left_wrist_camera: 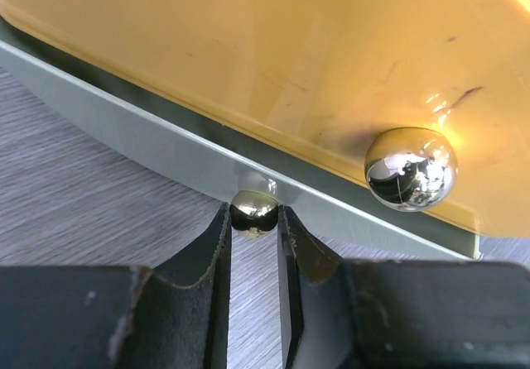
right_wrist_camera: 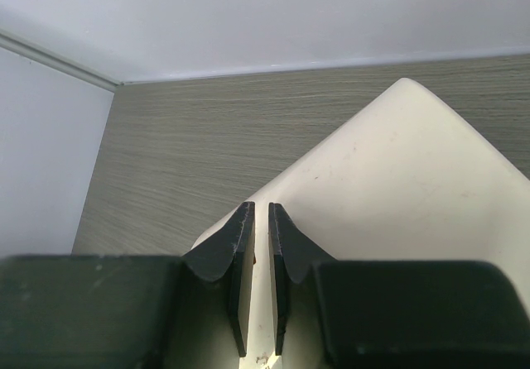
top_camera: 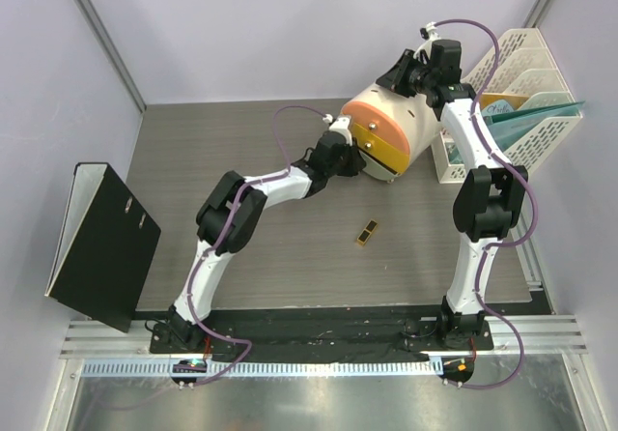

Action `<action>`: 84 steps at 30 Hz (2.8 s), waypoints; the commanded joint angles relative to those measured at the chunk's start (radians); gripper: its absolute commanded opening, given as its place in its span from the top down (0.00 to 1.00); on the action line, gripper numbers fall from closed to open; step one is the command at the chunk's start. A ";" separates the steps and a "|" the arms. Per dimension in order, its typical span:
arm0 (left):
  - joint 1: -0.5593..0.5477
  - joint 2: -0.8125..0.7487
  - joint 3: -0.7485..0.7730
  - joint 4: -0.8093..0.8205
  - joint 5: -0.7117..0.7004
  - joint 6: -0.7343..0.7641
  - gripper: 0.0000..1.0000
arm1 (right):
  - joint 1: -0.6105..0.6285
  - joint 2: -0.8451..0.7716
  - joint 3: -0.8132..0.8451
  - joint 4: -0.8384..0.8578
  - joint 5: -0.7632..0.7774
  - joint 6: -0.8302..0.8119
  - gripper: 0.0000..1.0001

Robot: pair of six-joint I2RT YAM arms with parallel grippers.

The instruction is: Organize the makeup

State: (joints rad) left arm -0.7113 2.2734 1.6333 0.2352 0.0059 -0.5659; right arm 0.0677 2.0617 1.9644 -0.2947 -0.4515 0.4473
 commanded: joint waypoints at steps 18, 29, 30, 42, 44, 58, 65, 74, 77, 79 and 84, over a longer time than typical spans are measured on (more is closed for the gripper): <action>0.001 -0.273 -0.308 0.134 0.029 0.047 1.00 | -0.014 0.103 -0.087 -0.308 0.070 -0.052 0.81; -0.031 -0.374 -0.334 0.024 0.002 0.181 0.21 | -0.014 0.100 -0.090 -0.308 0.068 -0.052 0.81; -0.031 -0.388 -0.326 0.006 -0.027 0.201 0.19 | -0.014 0.101 -0.090 -0.308 0.068 -0.055 0.81; -0.244 -0.419 -0.175 -0.430 -0.024 0.557 0.16 | -0.014 0.104 -0.087 -0.307 0.063 -0.047 0.81; -0.266 -0.397 -0.165 -0.444 -0.024 0.551 0.16 | -0.014 0.103 -0.088 -0.307 0.063 -0.047 0.81; -0.347 -0.232 -0.136 -0.547 -0.011 0.488 0.19 | -0.013 0.092 -0.107 -0.304 0.056 -0.045 0.81; -0.350 -0.173 -0.118 -0.527 0.055 0.488 0.45 | -0.012 0.092 -0.108 -0.302 0.050 -0.039 0.81; -0.350 -0.285 -0.193 -0.490 0.031 0.537 1.00 | -0.012 0.095 -0.104 -0.297 0.043 -0.036 0.81; -0.350 -0.363 -0.187 -0.488 -0.036 0.561 1.00 | -0.011 0.097 -0.102 -0.297 0.043 -0.038 0.81; -0.350 -0.417 -0.181 -0.481 -0.061 0.612 1.00 | -0.011 0.097 -0.101 -0.296 0.045 -0.036 0.81; -0.349 -0.500 -0.187 -0.375 -0.110 0.702 1.00 | -0.011 0.095 -0.101 -0.296 0.045 -0.035 0.81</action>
State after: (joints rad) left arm -1.0580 1.8896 1.4322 -0.2733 -0.0402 0.0376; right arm 0.0677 2.0552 1.9469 -0.2756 -0.4561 0.4480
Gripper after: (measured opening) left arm 0.211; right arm 0.188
